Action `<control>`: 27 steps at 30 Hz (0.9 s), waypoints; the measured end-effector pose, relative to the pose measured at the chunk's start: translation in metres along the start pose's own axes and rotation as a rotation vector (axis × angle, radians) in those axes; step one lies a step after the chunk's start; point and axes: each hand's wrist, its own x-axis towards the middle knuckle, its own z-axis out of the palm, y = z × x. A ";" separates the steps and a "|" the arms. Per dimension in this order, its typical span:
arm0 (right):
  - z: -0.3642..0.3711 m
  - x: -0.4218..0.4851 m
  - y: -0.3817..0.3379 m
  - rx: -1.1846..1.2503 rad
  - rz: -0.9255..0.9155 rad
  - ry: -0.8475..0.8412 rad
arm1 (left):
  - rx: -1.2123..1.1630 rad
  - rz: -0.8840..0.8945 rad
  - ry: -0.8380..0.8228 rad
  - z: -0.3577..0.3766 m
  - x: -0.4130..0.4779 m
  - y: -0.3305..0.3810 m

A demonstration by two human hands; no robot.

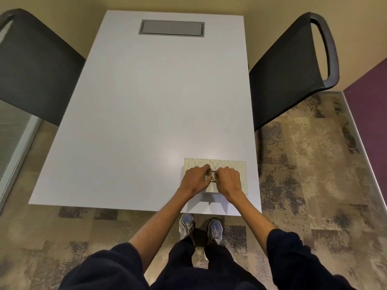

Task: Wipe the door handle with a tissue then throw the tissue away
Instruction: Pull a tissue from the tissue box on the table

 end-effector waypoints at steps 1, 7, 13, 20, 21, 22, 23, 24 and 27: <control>0.000 0.000 0.000 -0.016 -0.027 -0.010 | -0.001 0.003 0.002 0.000 0.000 -0.001; -0.002 -0.004 0.002 -0.018 -0.077 -0.040 | 0.003 0.019 0.020 0.003 0.000 -0.002; 0.007 -0.013 0.009 0.172 -0.014 0.057 | 0.008 0.025 0.045 0.005 0.000 0.000; -0.004 -0.018 0.004 0.449 0.054 0.160 | 0.019 0.033 0.094 0.005 -0.003 0.004; -0.006 -0.018 0.004 0.487 0.057 0.164 | 0.009 0.051 0.110 0.004 -0.003 0.005; -0.009 -0.020 0.004 0.527 0.058 0.167 | 0.004 0.077 0.119 0.003 -0.004 0.007; -0.012 -0.021 0.004 0.564 0.064 0.173 | 0.001 0.102 0.125 0.003 -0.004 0.007; -0.015 -0.022 0.004 0.599 0.076 0.182 | 0.000 0.121 0.125 0.003 -0.003 0.007; -0.022 -0.021 0.011 0.706 0.140 0.212 | -0.031 0.130 0.116 0.002 -0.003 0.004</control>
